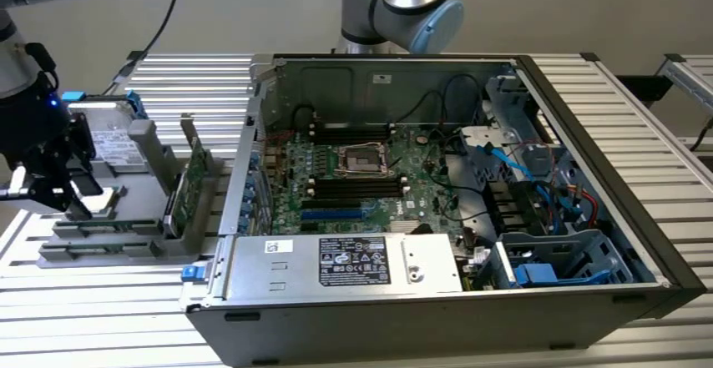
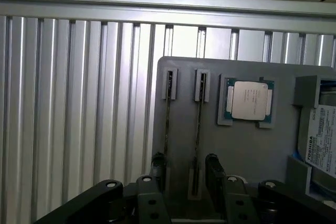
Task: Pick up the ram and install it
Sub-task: 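Pick up the ram and move it above insertion slot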
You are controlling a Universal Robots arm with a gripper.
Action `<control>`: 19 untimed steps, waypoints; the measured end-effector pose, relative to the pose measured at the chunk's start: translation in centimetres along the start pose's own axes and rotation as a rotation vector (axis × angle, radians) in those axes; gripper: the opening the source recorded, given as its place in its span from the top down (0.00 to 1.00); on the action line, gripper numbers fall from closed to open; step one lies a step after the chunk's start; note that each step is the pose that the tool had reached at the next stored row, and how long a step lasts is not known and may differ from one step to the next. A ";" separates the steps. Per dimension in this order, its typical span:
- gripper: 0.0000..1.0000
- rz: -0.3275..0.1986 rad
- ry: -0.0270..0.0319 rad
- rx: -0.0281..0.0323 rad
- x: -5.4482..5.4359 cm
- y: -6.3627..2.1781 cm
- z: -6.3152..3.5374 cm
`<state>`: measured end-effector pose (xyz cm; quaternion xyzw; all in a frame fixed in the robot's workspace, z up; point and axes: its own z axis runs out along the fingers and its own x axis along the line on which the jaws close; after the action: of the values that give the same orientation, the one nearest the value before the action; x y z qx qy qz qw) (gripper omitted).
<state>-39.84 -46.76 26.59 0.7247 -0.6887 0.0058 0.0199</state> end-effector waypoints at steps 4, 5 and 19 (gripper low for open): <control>0.55 0.003 -0.0001 -0.0001 0.4 0.05 0.74; 0.55 0.004 -0.0001 -0.0001 0.5 0.05 0.93; 0.55 0.012 -0.0002 -0.0006 1.2 0.05 3.50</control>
<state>-39.89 -48.06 23.13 0.7206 -0.6931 0.0057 0.0200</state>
